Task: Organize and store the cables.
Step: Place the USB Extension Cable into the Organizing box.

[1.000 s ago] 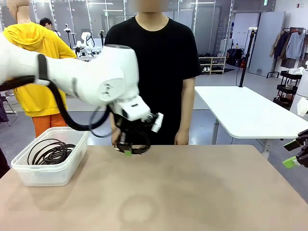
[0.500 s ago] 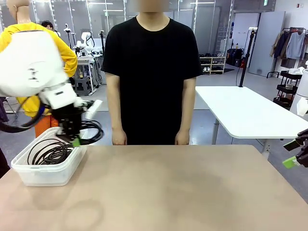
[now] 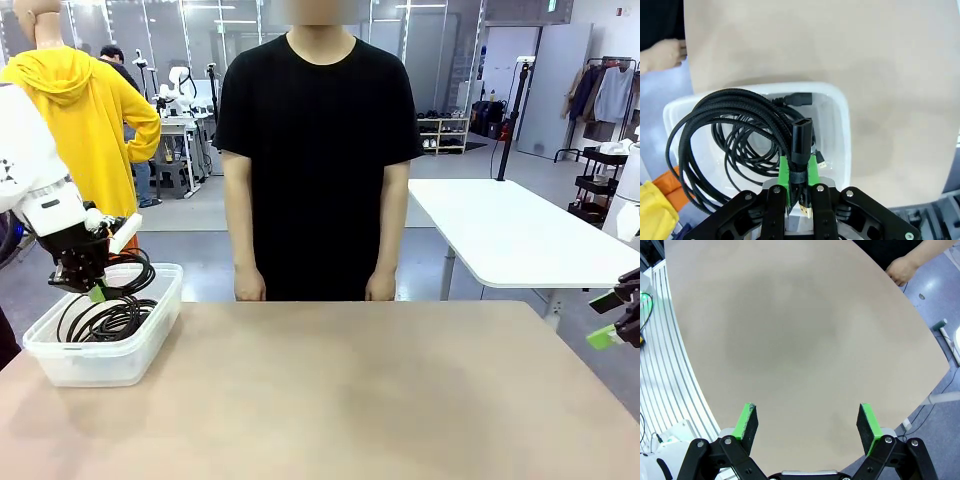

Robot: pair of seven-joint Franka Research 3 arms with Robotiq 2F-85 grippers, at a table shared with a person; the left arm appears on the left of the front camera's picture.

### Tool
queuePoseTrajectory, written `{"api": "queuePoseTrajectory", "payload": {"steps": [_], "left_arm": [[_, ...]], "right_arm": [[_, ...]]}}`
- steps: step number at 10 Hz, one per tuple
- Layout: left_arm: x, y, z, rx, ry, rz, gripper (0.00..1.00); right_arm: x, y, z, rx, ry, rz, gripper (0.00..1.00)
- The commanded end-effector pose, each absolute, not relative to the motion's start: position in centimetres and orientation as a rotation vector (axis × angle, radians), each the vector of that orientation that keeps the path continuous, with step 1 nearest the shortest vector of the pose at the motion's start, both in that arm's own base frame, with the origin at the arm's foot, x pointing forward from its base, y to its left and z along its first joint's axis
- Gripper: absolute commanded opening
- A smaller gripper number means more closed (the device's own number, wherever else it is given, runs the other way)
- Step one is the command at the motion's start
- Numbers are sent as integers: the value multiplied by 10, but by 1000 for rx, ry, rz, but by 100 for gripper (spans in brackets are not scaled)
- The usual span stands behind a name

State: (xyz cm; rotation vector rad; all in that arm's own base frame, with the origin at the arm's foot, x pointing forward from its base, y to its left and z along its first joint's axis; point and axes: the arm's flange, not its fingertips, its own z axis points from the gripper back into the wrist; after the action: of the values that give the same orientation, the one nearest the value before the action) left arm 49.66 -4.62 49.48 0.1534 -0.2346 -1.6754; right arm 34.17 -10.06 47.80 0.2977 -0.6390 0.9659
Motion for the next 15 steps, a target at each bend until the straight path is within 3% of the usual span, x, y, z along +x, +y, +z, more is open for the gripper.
{"api": "queuePoseTrajectory", "payload": {"steps": [1, 7, 11, 13, 14, 15], "left_arm": [[516, -38, 479, 171, -228, -1649, 16], [548, -19, 407, 115, -237, -1526, 16], [550, -21, 416, 121, -227, -1490, 100], [549, -26, 424, 107, -235, -1475, 100], [548, -28, 428, 111, -239, -1469, 94], [547, -29, 430, 115, -233, -1458, 100]], "right_arm": [[342, -100, 478, 310, -643, 961, 100], [342, -100, 478, 310, -643, 961, 100], [342, -100, 478, 310, -643, 961, 100], [342, -100, 478, 310, -643, 961, 100], [342, -100, 478, 310, -643, 961, 100], [342, -100, 478, 310, -643, 961, 100]]}}
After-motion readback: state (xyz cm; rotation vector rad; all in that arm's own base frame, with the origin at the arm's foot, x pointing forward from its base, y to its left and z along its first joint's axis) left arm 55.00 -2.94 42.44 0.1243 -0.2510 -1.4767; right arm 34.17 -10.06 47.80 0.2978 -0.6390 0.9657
